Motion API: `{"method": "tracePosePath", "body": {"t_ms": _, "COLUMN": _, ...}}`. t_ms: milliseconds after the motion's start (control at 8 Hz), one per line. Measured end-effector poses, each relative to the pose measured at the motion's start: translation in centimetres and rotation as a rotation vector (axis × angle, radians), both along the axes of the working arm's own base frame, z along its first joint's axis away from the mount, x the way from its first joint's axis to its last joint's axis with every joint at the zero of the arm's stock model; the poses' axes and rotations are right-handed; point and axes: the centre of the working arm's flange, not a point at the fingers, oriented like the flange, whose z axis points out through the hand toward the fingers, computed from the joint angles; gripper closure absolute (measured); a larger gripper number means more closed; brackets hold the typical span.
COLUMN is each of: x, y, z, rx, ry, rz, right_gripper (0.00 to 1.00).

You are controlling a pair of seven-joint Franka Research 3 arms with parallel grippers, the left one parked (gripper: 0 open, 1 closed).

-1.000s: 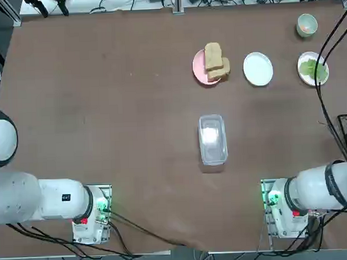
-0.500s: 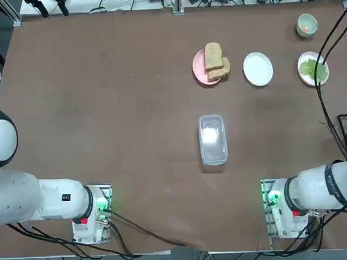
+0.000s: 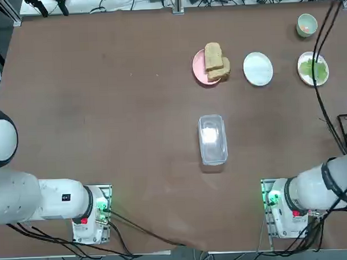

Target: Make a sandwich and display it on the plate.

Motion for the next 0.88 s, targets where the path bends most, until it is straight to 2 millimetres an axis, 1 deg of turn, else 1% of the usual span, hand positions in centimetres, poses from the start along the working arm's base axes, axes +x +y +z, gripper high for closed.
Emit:
{"method": "tracePosePath", "body": {"t_ms": 125, "x": 1.5, "y": 0.4, "z": -2.3, "rx": 0.029, "ry": 0.018, "rz": 0.025, "right_gripper": 0.00}}
{"method": "tracePosePath", "body": {"t_ms": 375, "x": 3.8, "y": 1.2, "z": -7.2, "rx": 0.094, "ry": 0.063, "rz": 0.102, "right_gripper": 0.00}}
{"method": "tracePosePath", "body": {"t_ms": 625, "x": 6.3, "y": 2.9, "z": -12.5, "rx": 0.183, "ry": 0.111, "rz": 0.155, "right_gripper": 0.00}}
{"method": "tracePosePath", "body": {"t_ms": 875, "x": 8.5, "y": 3.8, "z": -18.0, "rx": 0.230, "ry": 0.141, "rz": 0.234, "right_gripper": 0.00}}
